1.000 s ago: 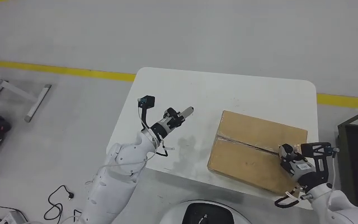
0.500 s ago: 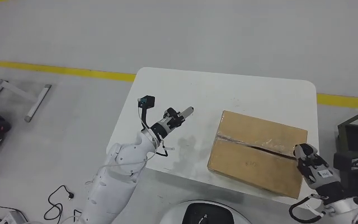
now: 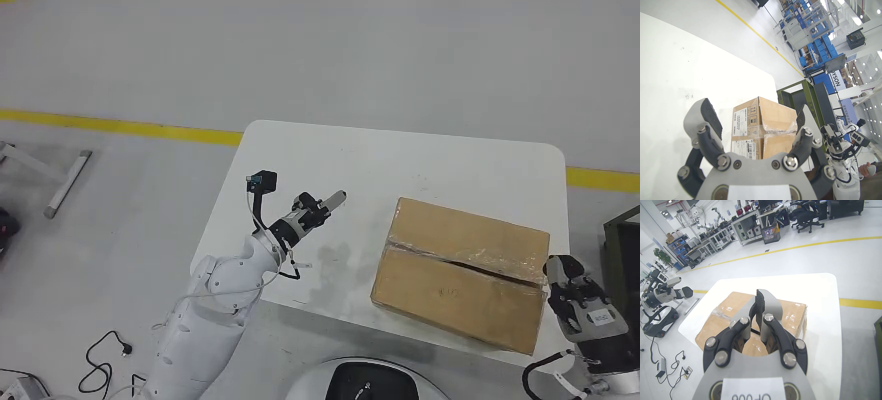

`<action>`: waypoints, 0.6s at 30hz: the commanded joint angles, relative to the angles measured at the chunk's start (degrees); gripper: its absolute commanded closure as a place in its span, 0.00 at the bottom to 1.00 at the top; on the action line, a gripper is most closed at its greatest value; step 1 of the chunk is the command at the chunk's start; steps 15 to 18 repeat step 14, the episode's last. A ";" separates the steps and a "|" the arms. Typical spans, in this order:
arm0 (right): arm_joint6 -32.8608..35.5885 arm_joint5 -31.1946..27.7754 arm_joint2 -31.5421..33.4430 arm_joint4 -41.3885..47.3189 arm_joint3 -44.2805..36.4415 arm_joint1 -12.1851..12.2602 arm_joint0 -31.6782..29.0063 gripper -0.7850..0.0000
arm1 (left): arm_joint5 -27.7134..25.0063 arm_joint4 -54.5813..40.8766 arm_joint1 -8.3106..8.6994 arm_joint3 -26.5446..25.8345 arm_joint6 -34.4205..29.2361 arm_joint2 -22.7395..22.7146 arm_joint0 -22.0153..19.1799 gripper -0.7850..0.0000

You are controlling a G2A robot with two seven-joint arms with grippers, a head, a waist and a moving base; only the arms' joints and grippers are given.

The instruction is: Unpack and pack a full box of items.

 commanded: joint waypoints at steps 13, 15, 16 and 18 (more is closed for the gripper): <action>-0.01 0.00 0.00 0.00 0.00 0.00 0.00 0.45 | 0.00 0.00 0.00 0.00 0.00 0.00 0.00 0.00; -0.01 0.00 0.00 0.00 0.00 0.00 0.00 0.45 | 0.00 0.00 0.00 0.00 0.00 0.00 0.00 0.00; -0.01 0.00 0.00 0.00 0.00 0.00 0.00 0.45 | 0.00 0.00 0.00 0.00 0.00 0.00 0.00 0.00; -0.01 0.00 0.00 0.00 0.00 0.00 0.00 0.45 | 0.00 0.00 0.00 0.00 0.00 0.00 0.00 0.00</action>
